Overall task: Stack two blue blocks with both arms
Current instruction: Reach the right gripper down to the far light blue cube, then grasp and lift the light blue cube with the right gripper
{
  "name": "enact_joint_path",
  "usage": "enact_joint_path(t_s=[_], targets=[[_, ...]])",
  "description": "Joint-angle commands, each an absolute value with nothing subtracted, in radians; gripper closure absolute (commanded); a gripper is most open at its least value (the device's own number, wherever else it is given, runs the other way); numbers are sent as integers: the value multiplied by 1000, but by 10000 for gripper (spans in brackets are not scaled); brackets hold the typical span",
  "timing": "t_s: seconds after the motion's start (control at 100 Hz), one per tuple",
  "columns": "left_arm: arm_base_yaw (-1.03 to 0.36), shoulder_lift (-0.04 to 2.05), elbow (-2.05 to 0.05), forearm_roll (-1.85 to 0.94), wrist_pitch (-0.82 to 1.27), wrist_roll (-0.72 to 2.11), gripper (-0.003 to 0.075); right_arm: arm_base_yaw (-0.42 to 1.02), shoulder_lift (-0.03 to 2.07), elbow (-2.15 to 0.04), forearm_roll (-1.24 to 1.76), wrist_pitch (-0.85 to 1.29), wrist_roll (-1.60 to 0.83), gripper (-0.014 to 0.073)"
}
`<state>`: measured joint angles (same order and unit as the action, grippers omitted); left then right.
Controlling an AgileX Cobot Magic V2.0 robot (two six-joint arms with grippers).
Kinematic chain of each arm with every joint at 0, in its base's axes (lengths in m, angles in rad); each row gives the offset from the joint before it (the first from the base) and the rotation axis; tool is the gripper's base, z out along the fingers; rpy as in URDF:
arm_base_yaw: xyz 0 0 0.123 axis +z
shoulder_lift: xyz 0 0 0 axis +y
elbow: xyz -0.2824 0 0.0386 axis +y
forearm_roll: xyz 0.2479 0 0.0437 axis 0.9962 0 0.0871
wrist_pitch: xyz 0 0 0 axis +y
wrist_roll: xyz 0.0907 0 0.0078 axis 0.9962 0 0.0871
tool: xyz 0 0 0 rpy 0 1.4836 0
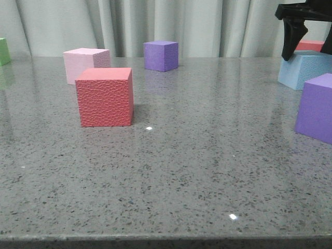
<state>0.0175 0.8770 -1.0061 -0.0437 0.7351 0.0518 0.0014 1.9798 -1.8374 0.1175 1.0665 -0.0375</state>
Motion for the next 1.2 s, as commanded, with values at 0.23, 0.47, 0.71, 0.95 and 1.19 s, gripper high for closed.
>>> enact_joint_path(t_s=[0.23, 0.47, 0.71, 0.95, 1.19], targets=[[19, 874, -1042, -46, 672, 46, 80, -4, 1940, -1869, 114, 1042, -48, 121], [19, 874, -1042, -46, 672, 46, 80, -4, 1941, -1869, 114, 1052, -20, 236], [19, 874, -1042, -55, 672, 46, 80, 26, 1917, -1957, 139, 1141, 61, 236], [19, 874, -1042, -57, 679, 46, 81, 170, 1896, -2058, 139, 1171, 162, 236], [19, 874, -1042, -57, 692, 46, 81, 360, 1898, -2086, 128, 1079, 266, 236]])
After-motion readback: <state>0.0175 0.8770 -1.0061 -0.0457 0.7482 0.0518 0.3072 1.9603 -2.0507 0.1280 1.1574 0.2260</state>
